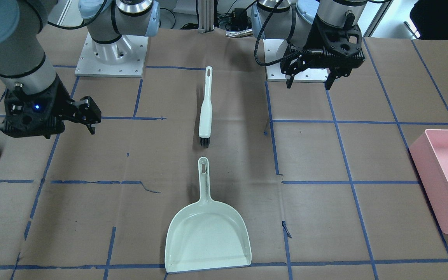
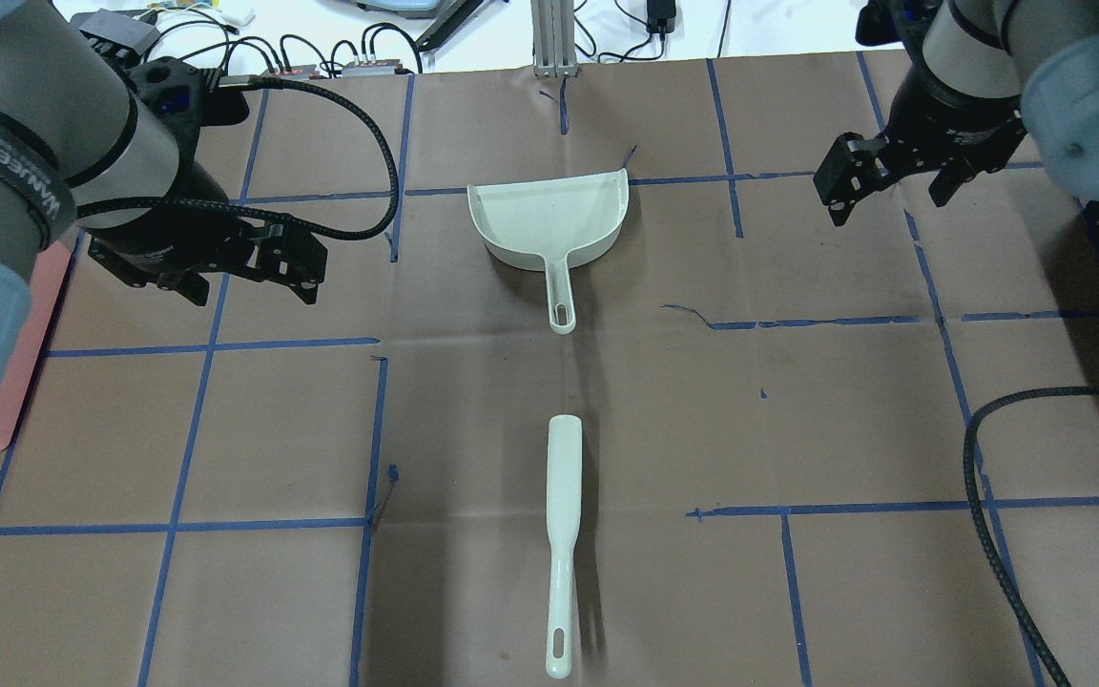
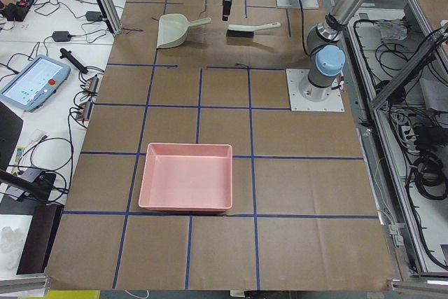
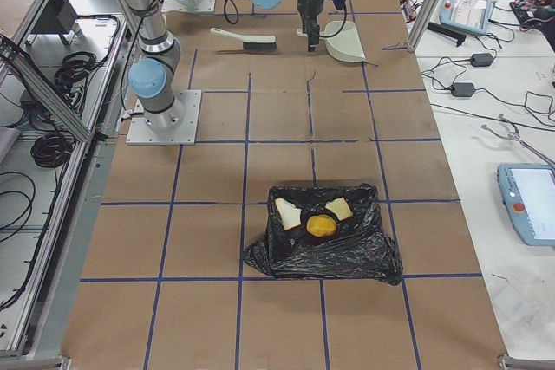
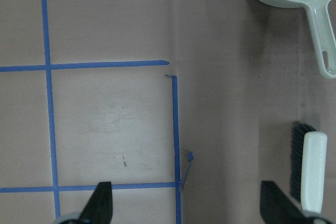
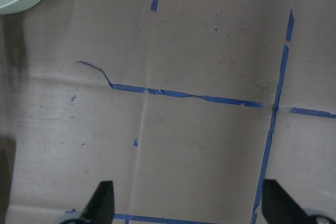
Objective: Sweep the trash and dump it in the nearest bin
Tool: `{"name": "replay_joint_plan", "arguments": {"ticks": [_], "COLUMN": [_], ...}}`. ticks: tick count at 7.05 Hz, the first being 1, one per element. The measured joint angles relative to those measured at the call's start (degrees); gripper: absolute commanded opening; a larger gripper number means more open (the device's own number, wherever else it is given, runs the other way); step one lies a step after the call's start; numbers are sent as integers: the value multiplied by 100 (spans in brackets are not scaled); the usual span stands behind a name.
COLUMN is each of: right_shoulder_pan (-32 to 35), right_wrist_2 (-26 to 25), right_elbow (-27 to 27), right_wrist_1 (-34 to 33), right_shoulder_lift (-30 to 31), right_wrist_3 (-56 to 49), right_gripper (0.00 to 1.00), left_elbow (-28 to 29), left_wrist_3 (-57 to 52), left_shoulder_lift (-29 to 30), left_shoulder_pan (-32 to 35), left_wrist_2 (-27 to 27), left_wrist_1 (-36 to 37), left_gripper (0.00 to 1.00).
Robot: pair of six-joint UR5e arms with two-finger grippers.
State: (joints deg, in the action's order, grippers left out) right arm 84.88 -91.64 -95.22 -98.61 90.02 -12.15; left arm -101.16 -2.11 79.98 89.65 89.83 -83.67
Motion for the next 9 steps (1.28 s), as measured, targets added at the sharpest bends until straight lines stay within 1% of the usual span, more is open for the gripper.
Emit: {"name": "replay_joint_plan", "arguments": {"ticks": [2, 4, 9], "right_shoulder_pan": [273, 536, 531], "right_wrist_2": [25, 18, 7], "right_elbow": [-153, -167, -135], "right_wrist_1": [6, 1, 0], "right_shoulder_lift": [261, 283, 258], "right_wrist_3": [353, 418, 320], "right_gripper": [100, 100, 100], "left_elbow": [0, -2, -8], "left_wrist_3": [0, 0, 0], "left_shoulder_lift": [0, 1, 8], "left_shoulder_pan": [0, 0, 6], "left_wrist_2": [-1, -1, 1], "left_wrist_1": [0, 0, -4], "left_gripper": [99, 99, 99]}}
